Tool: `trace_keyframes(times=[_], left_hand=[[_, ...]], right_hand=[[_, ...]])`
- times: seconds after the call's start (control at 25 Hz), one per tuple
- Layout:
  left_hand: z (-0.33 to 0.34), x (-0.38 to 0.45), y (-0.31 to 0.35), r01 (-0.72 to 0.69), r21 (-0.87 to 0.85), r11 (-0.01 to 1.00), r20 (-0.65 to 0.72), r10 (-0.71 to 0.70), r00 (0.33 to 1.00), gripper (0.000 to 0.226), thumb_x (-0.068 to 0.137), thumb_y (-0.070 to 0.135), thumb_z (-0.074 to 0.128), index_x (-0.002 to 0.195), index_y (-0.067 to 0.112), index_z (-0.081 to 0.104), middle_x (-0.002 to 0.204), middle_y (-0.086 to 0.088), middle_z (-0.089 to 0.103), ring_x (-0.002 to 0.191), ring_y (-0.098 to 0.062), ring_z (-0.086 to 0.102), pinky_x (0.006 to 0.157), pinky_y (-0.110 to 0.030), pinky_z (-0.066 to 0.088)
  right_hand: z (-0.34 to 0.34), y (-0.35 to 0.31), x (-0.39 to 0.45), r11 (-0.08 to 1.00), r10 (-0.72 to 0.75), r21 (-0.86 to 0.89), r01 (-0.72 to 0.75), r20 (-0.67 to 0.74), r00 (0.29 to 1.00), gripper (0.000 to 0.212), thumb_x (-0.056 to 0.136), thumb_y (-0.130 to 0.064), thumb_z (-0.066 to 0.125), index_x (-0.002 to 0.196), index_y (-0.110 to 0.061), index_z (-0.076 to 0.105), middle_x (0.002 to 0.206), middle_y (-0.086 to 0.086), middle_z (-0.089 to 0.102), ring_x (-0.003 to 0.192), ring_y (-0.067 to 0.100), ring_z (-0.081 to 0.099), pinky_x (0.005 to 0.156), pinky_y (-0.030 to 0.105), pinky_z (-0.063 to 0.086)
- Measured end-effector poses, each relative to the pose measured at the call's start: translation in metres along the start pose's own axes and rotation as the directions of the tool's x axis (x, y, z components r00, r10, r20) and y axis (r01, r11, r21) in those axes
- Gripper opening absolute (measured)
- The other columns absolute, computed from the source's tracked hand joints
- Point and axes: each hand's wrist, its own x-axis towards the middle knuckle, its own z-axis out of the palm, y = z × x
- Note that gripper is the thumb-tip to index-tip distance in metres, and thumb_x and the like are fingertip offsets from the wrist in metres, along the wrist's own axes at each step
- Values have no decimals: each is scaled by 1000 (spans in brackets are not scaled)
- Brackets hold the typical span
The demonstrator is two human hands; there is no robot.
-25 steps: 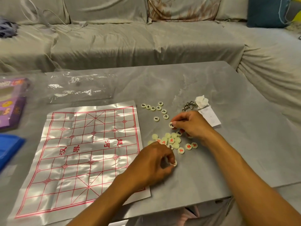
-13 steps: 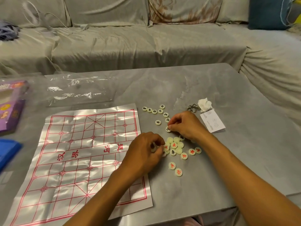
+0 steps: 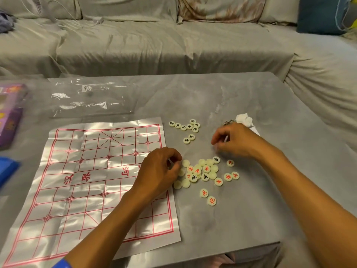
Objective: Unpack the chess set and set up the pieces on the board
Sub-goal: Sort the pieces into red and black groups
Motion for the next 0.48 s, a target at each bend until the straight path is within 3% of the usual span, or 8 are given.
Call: trace_keyframes(times=[0.12, 0.28, 0.48], left_hand=[[3, -2, 3, 25, -42, 999, -1, -26, 1000, 9, 89, 31, 61, 95, 26, 67, 89, 11, 62, 78, -7, 57, 67, -15, 46], [0, -1, 9, -2, -39, 999, 34, 4, 999, 10, 89, 29, 60, 96, 26, 67, 90, 11, 62, 78, -5, 56, 64, -12, 42], [-4, 11, 10, 14, 37, 999, 59, -16, 998, 21, 89, 29, 61, 109, 25, 66, 99, 8, 63, 82, -6, 55, 69, -13, 44]], right_hand=[[3, 6, -22, 991, -16, -129, 42, 199, 980, 22, 79, -25, 75, 98, -33, 69, 89, -14, 63, 80, 4, 59, 63, 14, 43], [4, 10, -15, 977, -45, -202, 68, 119, 992, 19, 81, -29, 74, 99, -34, 68, 89, -14, 63, 78, 4, 58, 64, 17, 46], [11, -14, 30, 984, -56, -169, 49, -36, 998, 25, 84, -26, 70, 109, -27, 69, 94, -7, 65, 80, 11, 58, 75, 29, 53]])
